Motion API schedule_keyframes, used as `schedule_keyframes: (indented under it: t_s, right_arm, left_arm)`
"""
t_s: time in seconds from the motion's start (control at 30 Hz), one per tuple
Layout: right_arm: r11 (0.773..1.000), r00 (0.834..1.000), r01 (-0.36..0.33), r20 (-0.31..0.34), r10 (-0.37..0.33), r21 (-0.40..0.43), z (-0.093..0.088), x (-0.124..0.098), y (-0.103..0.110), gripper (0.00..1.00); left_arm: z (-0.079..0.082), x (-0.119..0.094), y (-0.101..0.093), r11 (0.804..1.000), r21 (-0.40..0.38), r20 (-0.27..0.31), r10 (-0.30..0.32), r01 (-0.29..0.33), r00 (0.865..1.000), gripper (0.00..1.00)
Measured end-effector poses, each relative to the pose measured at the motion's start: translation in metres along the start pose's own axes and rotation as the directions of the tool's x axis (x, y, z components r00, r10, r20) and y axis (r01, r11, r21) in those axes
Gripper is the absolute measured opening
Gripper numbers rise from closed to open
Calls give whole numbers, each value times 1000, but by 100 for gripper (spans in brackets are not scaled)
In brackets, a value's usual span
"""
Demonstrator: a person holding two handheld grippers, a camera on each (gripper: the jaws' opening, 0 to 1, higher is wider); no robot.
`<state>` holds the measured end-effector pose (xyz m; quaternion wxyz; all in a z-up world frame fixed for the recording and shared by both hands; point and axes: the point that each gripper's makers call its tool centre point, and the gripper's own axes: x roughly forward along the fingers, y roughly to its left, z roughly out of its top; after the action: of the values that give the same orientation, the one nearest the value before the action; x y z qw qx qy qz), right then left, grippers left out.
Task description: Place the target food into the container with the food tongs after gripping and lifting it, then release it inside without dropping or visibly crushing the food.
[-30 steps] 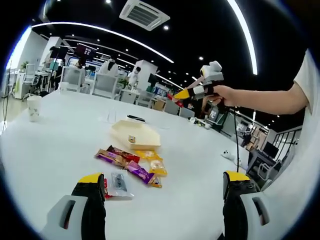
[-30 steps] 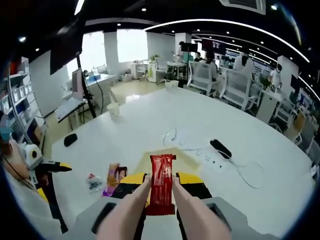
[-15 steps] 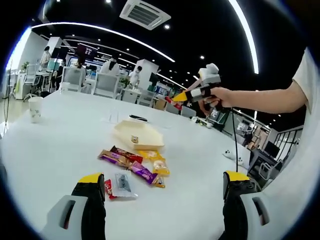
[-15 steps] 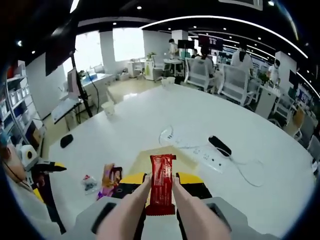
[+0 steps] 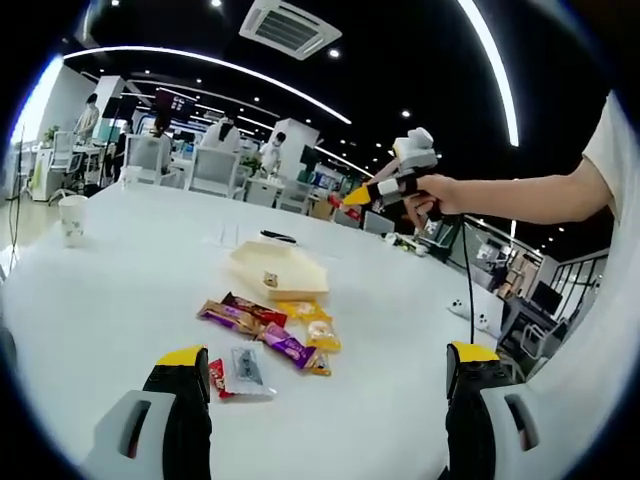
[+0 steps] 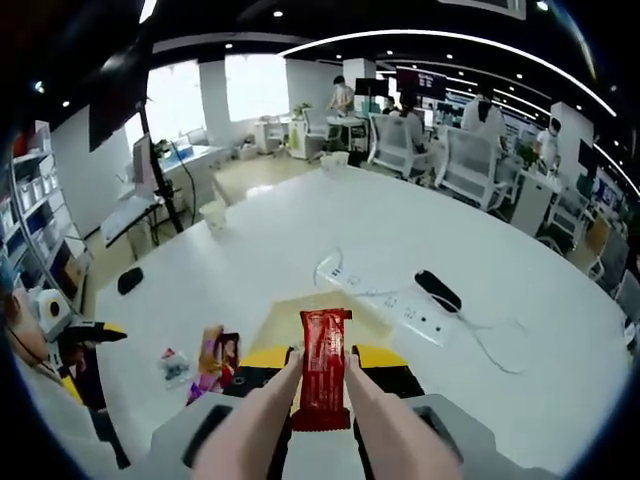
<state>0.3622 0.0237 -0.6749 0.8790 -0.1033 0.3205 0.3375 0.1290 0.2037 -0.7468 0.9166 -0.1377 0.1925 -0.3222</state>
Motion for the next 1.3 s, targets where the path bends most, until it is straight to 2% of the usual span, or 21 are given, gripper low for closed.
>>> schedule_keyframes:
  t_s: [0.37, 0.63, 0.73, 0.87, 1.0, 1.07, 1.1, 1.13, 1.17, 1.27, 1.3]
  right_arm:
    - [1000, 1000, 16, 2, -16, 5, -2, -5, 0, 22]
    - [1000, 1000, 24, -8, -24, -4, 1, 3, 1, 22]
    - [1000, 1000, 25, -16, -25, -9, 3, 8, 0, 22]
    - [1000, 999, 24, -22, -25, -8, 5, 16, 1, 22]
    - [1000, 999, 18, -27, -18, -9, 5, 23, 4, 22]
    - [1000, 999, 16, -34, -16, -16, 3, 25, 5, 22]
    - [1000, 999, 12, -41, -12, -16, 1, 28, 5, 22]
    - [1000, 999, 11, -44, -12, -16, 0, 29, 5, 22]
    - [1000, 999, 10, -51, -11, -14, -1, 30, 4, 22]
    - [1000, 998, 15, -64, -16, -17, -4, 34, 1, 22]
    - [1000, 998, 15, -67, -15, -8, -5, 36, 1, 22]
  left_arm:
    - [0, -2, -2, 1000, 7, 10, -1, 1, 1000, 99]
    - [-5, -5, -3, 1000, 3, 8, -1, 1, 1000, 99]
    - [-1, -7, -2, 1000, -16, 38, 3, -2, 999, 99]
    - [11, -9, -5, 1000, -1, 104, -13, 14, 995, 99]
    - [11, -8, -3, 1000, 6, 101, -12, 11, 995, 99]
    - [12, -8, -1, 999, 38, 108, -4, 0, 994, 99]
    - [17, -9, -3, 998, 69, 131, -10, 1, 991, 99]
    - [20, -10, -7, 997, 70, 147, -22, 11, 989, 99]
    - [23, -10, -16, 998, 42, 167, -59, 53, 984, 99]
    - [21, -9, -13, 999, 39, 167, -39, 33, 985, 99]
    - [17, -7, -12, 999, 44, 147, -32, 25, 989, 99]
